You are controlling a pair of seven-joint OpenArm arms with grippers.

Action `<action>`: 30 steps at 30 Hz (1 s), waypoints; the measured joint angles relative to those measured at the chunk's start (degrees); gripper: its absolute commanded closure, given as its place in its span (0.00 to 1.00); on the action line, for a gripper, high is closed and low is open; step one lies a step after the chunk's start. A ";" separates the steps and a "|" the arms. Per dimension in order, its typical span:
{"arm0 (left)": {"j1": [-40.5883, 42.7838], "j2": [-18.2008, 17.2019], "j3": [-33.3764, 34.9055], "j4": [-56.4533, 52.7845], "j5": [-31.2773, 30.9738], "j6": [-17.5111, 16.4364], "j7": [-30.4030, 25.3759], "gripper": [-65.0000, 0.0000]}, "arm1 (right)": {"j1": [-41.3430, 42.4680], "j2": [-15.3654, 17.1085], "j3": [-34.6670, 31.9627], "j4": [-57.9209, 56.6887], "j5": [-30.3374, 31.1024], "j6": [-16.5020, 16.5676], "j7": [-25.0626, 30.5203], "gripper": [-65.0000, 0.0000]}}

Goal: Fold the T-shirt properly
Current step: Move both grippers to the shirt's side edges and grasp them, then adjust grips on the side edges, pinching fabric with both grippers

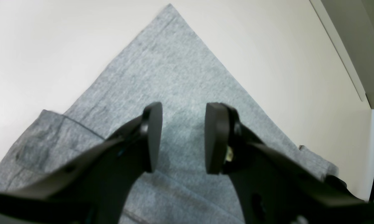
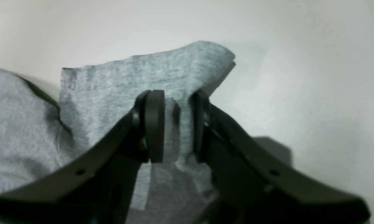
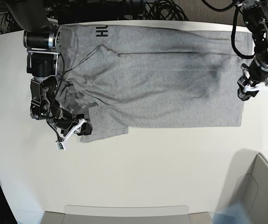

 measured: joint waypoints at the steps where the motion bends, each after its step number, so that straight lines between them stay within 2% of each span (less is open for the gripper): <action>1: -0.09 0.00 0.00 -0.57 -0.20 -0.04 -0.02 0.63 | 0.17 0.04 0.00 -0.09 -0.04 0.26 -0.24 0.76; 3: -1.51 0.02 0.11 -2.75 -0.17 -0.07 0.11 0.63 | 0.31 0.02 0.00 -0.11 -0.07 0.28 -0.37 0.76; 4: -3.02 0.02 0.11 -4.61 -0.02 -1.31 0.00 0.62 | 0.28 0.00 0.00 -0.11 -0.04 0.26 -0.37 0.76; 5: -4.24 0.00 0.22 -5.95 0.09 -3.30 0.11 0.60 | 0.26 0.09 0.00 -0.11 -0.04 0.26 -0.37 0.76; 6: -5.86 -0.04 0.22 -8.07 -0.37 -7.06 0.48 0.59 | 0.28 0.15 -0.02 -0.11 -0.07 0.28 -0.46 0.76; 9: -11.74 -1.36 3.08 -15.28 -0.46 -10.29 0.74 0.57 | 0.31 0.20 -0.11 -0.07 0.00 0.28 -0.74 0.76; 16: -25.70 -9.64 15.06 -34.23 -0.94 -10.80 0.31 0.56 | 0.24 0.31 -0.11 -0.04 0.17 0.37 -0.72 0.76; 23: -29.62 -17.05 33.92 -45.38 -0.79 -10.71 -9.77 0.56 | 0.11 0.63 -0.13 0.07 0.09 0.48 -0.66 0.76; 25: -30.03 -17.55 36.04 -48.39 -1.07 -10.80 -11.98 0.56 | 0.04 1.01 -0.17 0.07 0.42 0.55 -0.72 0.76; 30: -30.47 -18.25 36.11 -52.09 -0.81 -10.71 -16.68 0.56 | 0.00 1.51 -0.17 0.07 0.42 0.57 -0.76 0.76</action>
